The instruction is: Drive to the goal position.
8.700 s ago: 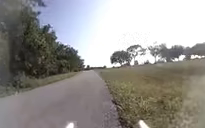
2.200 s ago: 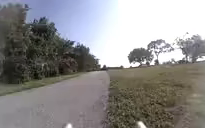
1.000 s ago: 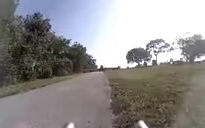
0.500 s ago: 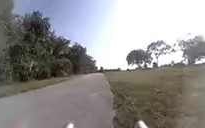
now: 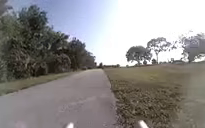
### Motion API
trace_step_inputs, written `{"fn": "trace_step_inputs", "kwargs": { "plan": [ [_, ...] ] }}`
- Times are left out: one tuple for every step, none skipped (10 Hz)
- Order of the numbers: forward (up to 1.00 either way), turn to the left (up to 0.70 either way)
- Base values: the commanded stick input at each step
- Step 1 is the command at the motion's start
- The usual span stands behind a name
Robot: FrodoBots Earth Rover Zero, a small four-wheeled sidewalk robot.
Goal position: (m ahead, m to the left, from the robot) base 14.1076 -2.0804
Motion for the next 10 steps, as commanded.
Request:
{"fn": "trace_step_inputs", "kwargs": {
  "plan": [
    [1.0, 0.0],
    [1.0, 0.0],
    [1.0, 0.0],
    [1.0, 0.0],
    [1.0, 0.0],
    [1.0, 0.0],
    [1.0, 0.0],
    [1.0, 0.0],
    [1.0, 0.0],
    [0.98, 0.0]
  ]
}}
